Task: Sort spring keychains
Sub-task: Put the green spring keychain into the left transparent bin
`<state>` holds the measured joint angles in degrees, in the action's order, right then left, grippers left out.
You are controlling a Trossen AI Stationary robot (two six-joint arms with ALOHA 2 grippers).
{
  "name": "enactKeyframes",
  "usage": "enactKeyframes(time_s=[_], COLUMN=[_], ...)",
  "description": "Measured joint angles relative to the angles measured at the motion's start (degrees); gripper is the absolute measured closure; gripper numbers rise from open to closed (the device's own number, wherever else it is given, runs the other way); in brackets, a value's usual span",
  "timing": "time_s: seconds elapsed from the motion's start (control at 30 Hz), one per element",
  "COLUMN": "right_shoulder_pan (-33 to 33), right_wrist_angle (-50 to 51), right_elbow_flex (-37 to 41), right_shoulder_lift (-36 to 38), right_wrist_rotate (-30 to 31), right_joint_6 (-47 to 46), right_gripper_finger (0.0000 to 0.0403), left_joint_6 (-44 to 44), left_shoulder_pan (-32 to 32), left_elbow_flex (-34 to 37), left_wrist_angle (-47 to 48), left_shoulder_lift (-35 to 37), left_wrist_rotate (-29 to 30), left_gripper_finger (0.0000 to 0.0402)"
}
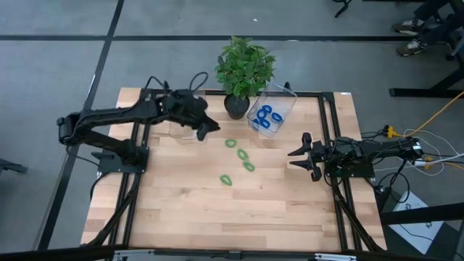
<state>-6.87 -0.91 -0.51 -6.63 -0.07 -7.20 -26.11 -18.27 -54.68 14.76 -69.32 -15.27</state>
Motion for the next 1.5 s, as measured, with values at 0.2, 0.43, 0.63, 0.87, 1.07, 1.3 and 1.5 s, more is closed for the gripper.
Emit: enactKeyframes(time_s=[0.2,0.43,0.63,0.87,1.07,1.3,1.5], right_shoulder_pan=[0.00,0.00,0.00,0.00,0.00,0.00,0.00], right_wrist_angle=[0.02,0.00,0.01,0.00,0.02,0.00,0.01], right_elbow_flex=[0.00,0.00,0.00,0.01,0.01,0.02,0.02], right_shoulder_lift=[0.00,0.00,0.00,0.00,0.01,0.00,0.02], right_wrist_rotate=[0.01,0.01,0.01,0.01,0.00,-0.01,-0.01], right_joint_6=[0.00,0.00,0.01,0.00,0.00,0.00,0.00], right_gripper_finger=[0.0249,0.0249,0.0249,0.0249,0.0249,0.0249,0.0249], left_joint_6=[5.60,9.95,11.50,15.61,20.15,28.00,31.68], left_shoulder_pan=[7.41,14.05,17.75,19.98,21.75,23.65,24.93], left_elbow_flex=[0.00,0.00,0.07,-2.00,-3.43,-3.45,-3.46], left_wrist_angle=[-4.43,-4.76,-4.85,-4.67,-4.04,-2.08,-3.18], left_shoulder_lift=[0.00,-0.64,-5.44,-14.21,-20.89,-27.65,-33.27], left_wrist_rotate=[0.84,7.50,11.54,11.69,10.60,10.60,10.66], left_gripper_finger=[0.0285,0.0288,0.0288,0.0288,0.0288,0.0288,0.0288])
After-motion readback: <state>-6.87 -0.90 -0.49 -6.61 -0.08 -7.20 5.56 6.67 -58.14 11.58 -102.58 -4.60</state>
